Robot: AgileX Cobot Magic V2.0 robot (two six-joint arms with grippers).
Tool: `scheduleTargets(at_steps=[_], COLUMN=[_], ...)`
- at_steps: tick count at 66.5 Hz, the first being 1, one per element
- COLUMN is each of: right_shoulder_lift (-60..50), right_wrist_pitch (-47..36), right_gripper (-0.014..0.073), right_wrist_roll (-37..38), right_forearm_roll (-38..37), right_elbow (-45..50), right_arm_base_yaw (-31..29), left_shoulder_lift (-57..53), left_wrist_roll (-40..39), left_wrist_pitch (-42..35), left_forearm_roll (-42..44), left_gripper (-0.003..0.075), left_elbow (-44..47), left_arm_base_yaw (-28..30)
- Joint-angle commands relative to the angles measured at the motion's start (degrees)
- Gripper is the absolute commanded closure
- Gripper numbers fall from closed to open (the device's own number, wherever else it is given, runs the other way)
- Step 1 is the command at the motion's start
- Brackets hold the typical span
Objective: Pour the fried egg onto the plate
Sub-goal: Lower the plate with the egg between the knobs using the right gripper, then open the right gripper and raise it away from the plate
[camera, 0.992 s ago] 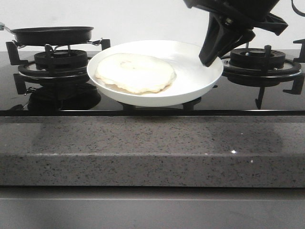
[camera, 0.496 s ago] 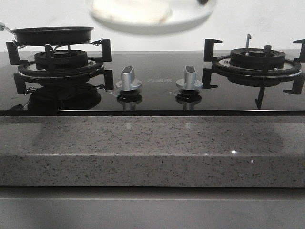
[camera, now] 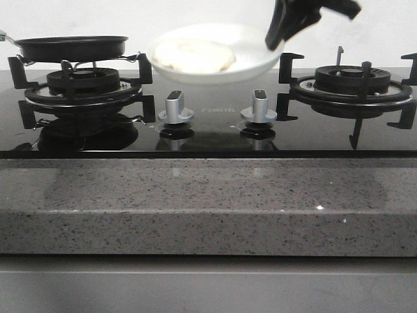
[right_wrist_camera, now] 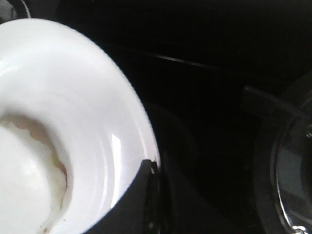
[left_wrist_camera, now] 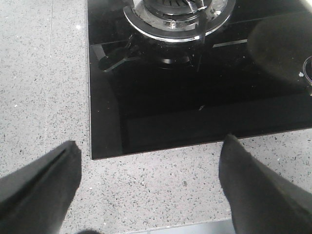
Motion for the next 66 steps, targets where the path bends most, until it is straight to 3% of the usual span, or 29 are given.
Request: scheduleTargets(at_steps=[1,20,27,34,40,66], right_shoulder_lift=[-1.5,1.6,1.7,1.3,1.1,-12.1], right_wrist_pitch=[-3.9,-2.9,-2.5,-1.9,0.2,9.1], right_gripper=[0.0661,0.0625,0.0504,0.0307,0.0225,0.0221], right_wrist_roll=[0.2,0.5,0.6,0.6,0.6,0.6], right_forearm_roll=[2.0,2.2,2.2,2.2,2.2,-0.7], right_elbow=[-2.2,-2.2,-2.2,-2.8,-4.8,-6.4], right_arm_base_yaw=[-0.2,-0.2,-0.2,-0.2,-0.3,0.7], left_shoulder_lift=[-0.3,-0.3,-0.3,-0.3,-0.3,-0.3], left_wrist_roll=[-0.6,-0.6,-0.6,-0.6,-0.6,-0.6], left_wrist_pitch=[-3.4,-3.4,-3.4,-3.4,-3.4,-3.4], left_forearm_roll=[-0.1,-0.1,-0.1,-0.1,-0.1,-0.1], left_gripper=[0.0154,0.0154,0.0154,0.0154,0.0154,0.0154], left_elbow=[-1.4,-1.4,-1.4,-1.4,-1.4,-1.4], left_arm_base_yaw=[-0.5,-0.5,-0.5,-0.5,-0.5,-0.5])
